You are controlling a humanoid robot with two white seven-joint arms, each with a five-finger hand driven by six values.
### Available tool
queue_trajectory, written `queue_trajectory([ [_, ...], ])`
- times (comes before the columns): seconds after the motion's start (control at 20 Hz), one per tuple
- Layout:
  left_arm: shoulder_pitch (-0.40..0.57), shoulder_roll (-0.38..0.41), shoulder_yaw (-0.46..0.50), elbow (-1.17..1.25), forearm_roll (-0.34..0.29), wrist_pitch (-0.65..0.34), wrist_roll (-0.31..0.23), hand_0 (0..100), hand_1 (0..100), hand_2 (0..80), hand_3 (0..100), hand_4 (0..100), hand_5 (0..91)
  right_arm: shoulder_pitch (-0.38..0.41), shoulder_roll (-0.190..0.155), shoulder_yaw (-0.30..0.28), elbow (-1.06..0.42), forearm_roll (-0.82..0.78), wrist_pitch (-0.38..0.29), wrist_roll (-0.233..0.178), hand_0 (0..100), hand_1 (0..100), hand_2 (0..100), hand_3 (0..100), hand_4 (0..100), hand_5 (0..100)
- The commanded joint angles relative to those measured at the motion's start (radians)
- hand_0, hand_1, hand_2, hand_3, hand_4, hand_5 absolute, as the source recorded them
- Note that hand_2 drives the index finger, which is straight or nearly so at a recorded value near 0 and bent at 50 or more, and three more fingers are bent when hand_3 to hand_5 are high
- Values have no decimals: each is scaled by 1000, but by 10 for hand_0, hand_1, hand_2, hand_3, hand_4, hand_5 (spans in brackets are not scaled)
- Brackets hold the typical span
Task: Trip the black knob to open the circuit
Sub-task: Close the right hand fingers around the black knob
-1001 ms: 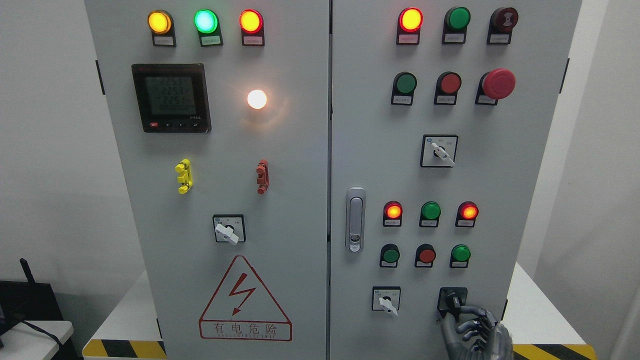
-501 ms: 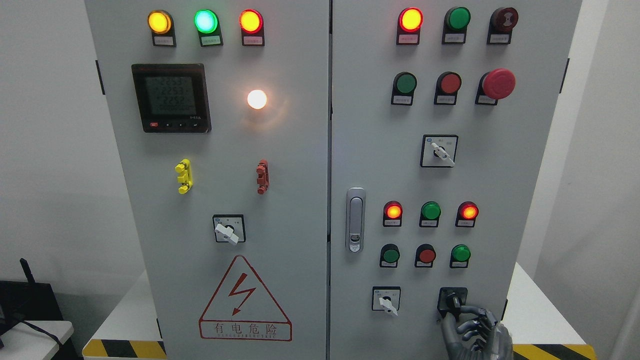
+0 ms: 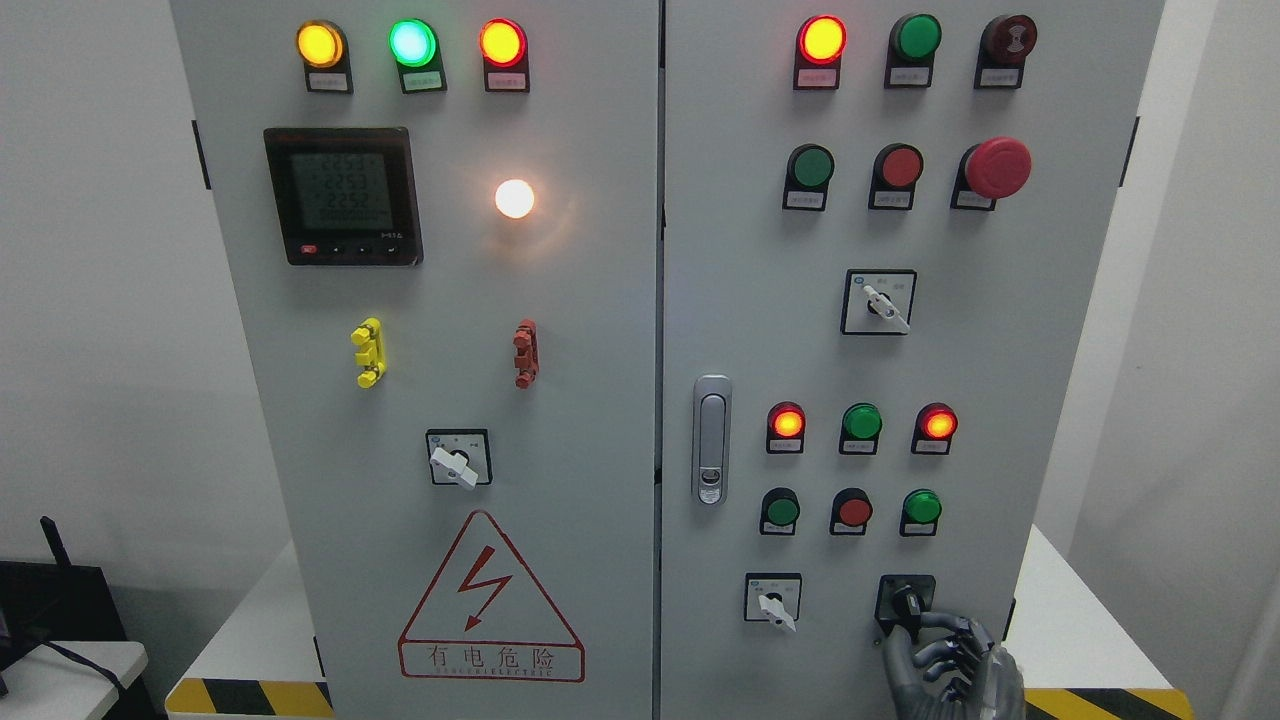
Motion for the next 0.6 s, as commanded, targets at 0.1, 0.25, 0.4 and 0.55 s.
queue_trajectory([
  [0.1,-8,0,0,0,-34,0,0,120,389,0,0,0,0,-1,0,-26,2,-1,0,3,528,801,485,823,861,948],
  [0.25,-8,-1,0,0,-32,0,0,120,389,0,0,0,0,-1,0,-26,2,-4,0,3,531,797,489,825,863,949],
  [0.4,-8,0,0,0,-32,0,0,120,389,0,0,0,0,-1,0,-26,0,-4,0,3,534,796,493,830,867,949],
  [0.55,-8,0,0,0,-32,0,0,120,389,0,0,0,0,-1,0,-26,0,-4,0,3,537,795,495,832,869,950],
])
